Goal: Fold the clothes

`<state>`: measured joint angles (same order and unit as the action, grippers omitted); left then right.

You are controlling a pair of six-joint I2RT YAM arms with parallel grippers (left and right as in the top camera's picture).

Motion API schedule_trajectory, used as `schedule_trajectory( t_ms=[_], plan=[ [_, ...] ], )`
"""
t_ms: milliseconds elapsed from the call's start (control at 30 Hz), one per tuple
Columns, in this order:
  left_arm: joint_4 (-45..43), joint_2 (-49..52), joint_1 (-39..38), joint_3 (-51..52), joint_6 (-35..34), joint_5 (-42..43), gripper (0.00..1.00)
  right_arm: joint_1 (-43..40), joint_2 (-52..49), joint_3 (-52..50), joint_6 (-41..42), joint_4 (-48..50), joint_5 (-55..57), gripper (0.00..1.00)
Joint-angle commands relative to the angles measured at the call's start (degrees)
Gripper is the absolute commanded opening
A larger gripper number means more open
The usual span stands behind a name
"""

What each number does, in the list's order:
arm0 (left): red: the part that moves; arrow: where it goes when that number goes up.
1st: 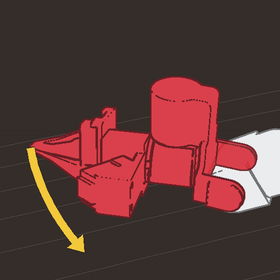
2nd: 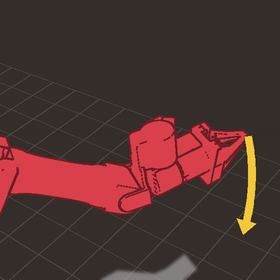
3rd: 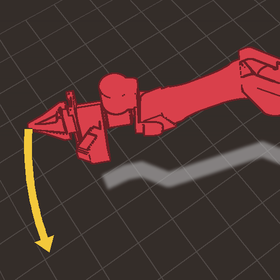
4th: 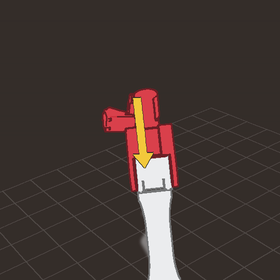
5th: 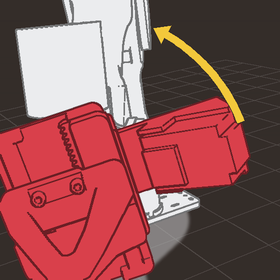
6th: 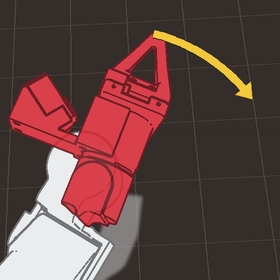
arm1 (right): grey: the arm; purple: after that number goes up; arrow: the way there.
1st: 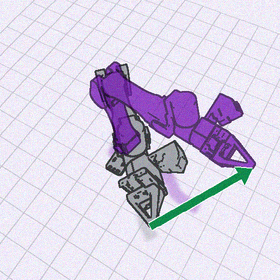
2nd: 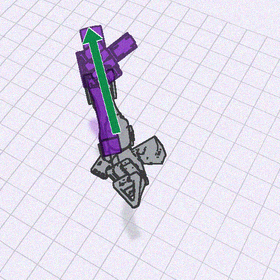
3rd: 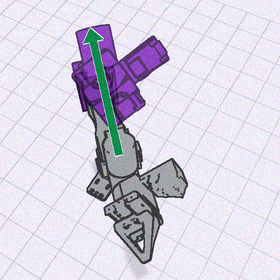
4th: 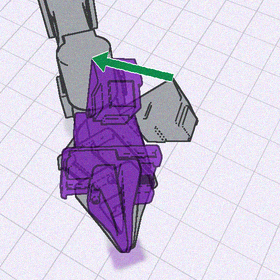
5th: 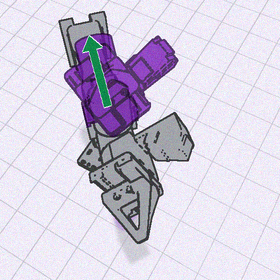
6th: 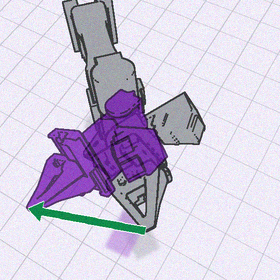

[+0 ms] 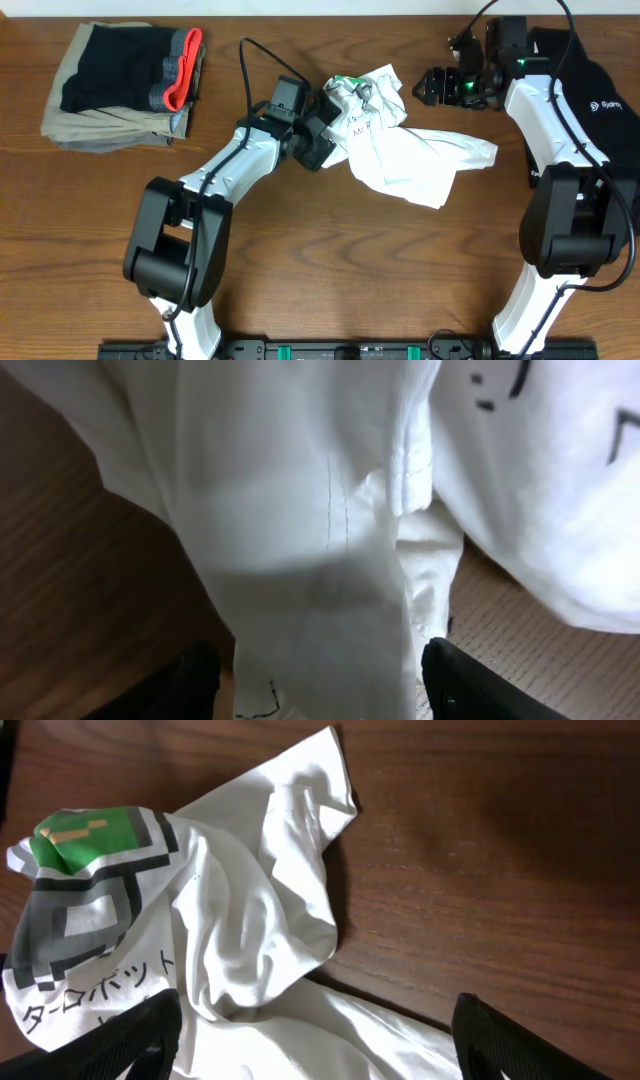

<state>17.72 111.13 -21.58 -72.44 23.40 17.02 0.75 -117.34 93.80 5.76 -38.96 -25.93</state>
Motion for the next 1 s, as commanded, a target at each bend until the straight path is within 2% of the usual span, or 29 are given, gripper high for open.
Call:
schedule_trajectory(
  t_ms=[0,200,533,600,667,733,767,900,967],
  plan=[
    [-0.1,1.4,-0.1,0.2,0.3,0.6,0.63,-0.4,1.4,1.1,-0.7,-0.1,0.0,0.84],
    [-1.4,4.0,-0.1,0.2,-1.0,0.5,0.45,-0.4,1.4,1.1,-0.7,-0.1,0.0,0.84],
    [-3.7,3.4,-0.1,0.2,-1.7,0.5,0.41,-0.4,1.4,1.1,-0.7,-0.1,0.5,0.84],
    [-3.7,2.1,0.0,0.2,-1.7,0.3,0.37,-0.4,1.4,1.1,-0.7,-0.1,0.6,0.84],
    [-3.7,0.3,0.0,0.2,-1.9,0.3,0.3,-0.4,1.4,1.1,-0.7,-0.1,0.6,0.84],
    [-3.7,-1.5,0.0,0.2,-3.0,-0.2,0.1,-0.4,1.4,1.1,-0.7,-0.1,0.6,0.84],
    [-3.6,-2.4,0.0,0.2,-3.8,-0.7,0.06,-0.4,1.4,1.1,-0.7,-0.1,0.6,0.84],
    [-3.2,-5.0,0.0,0.2,-4.7,-1.2,0.06,-0.4,1.4,1.1,-0.7,-0.3,0.6,0.84],
    [-3.1,-5.6,0.0,0.2,-4.7,-1.3,0.06,-0.4,1.4,1.1,-0.7,-0.6,0.6,0.8]
  ],
)
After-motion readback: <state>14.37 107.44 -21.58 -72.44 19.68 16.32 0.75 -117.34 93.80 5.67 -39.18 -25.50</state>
